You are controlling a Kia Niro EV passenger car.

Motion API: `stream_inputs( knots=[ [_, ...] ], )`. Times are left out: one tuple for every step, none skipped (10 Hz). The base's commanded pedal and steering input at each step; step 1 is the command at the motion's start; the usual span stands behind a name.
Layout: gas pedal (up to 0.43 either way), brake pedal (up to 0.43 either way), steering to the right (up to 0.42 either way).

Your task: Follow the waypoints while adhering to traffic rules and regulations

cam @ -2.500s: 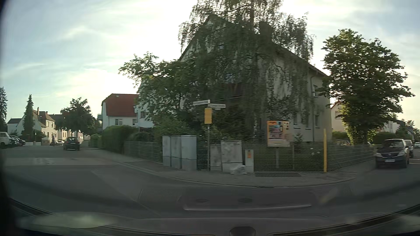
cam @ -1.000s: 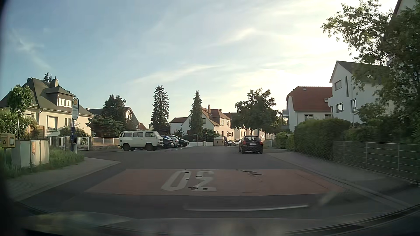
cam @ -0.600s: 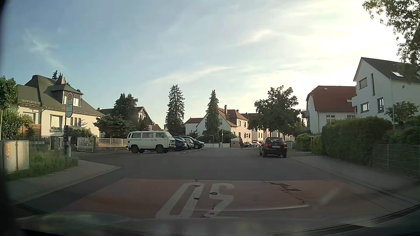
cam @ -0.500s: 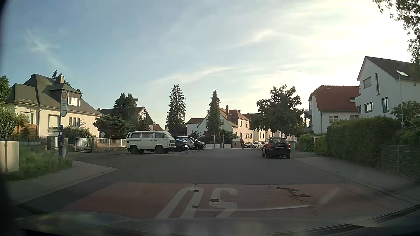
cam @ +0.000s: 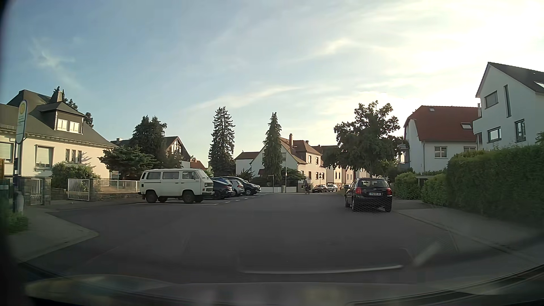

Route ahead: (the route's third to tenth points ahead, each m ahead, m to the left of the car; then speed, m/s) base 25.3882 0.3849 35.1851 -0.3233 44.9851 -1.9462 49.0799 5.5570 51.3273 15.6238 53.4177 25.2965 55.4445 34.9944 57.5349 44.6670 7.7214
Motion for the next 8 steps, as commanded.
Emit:
stream_inputs(
  knots=[
    [0.331, 0.03, 0.026],
    [0.331, 0.03, 0.024],
    [0.331, 0.03, 0.024],
    [0.319, 0.03, 0.024],
    [0.319, 0.024, 0.024],
    [0.319, 0.03, 0.024],
    [0.28, 0.03, 0.024],
    [0.22, 0.03, 0.024]
  ],
)
